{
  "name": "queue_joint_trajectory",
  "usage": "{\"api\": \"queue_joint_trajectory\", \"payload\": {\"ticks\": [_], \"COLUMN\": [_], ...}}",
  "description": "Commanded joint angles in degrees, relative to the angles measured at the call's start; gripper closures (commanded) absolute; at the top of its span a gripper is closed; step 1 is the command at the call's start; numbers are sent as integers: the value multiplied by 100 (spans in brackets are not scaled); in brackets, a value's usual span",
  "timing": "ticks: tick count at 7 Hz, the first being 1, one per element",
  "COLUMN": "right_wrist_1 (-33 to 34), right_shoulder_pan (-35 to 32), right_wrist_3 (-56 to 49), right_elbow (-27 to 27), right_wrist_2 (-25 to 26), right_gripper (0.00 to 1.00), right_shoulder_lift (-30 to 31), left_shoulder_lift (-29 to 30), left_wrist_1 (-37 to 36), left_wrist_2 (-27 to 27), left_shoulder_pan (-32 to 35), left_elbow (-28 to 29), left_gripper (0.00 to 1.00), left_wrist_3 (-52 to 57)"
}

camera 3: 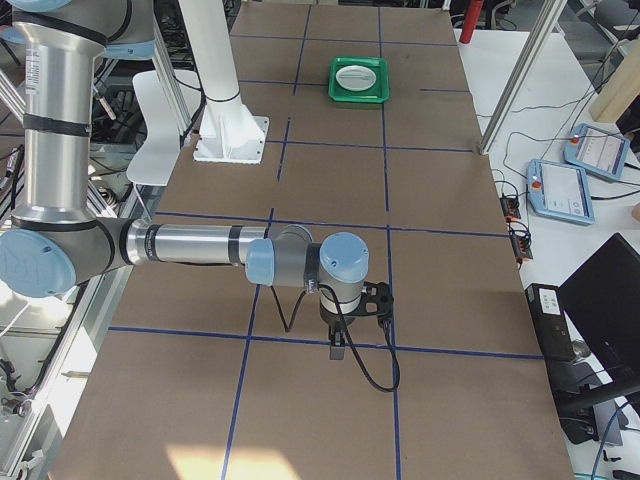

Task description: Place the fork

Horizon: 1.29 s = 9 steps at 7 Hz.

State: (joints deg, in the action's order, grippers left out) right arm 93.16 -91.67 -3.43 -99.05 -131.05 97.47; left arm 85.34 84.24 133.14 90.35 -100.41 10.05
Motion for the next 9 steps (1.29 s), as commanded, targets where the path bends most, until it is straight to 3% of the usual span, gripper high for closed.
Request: {"api": "queue_joint_trajectory", "payload": {"ticks": [1,4,6,8,9], "right_wrist_1": [0,0,0,0,0], "right_shoulder_pan": [0,0,0,0,0], "right_wrist_3": [0,0,0,0,0], "right_elbow": [0,0,0,0,0], "right_wrist_2": [0,0,0,0,0], "right_gripper": [0,0,0,0,0], "right_shoulder_lift": [0,0,0,0,0], "left_shoulder_lift": [0,0,17,122,245], "left_wrist_1": [-4,117,670,1309,1932], "left_wrist_2": [1,71,895,810,201], "left_shoulder_pan": [0,0,-244,-1164,-1726], "left_elbow": [-4,4,-21,-267,-373], "left_gripper": [0,0,0,0,0], "left_wrist_3": [-3,6,-369,-1788,-2936]}}
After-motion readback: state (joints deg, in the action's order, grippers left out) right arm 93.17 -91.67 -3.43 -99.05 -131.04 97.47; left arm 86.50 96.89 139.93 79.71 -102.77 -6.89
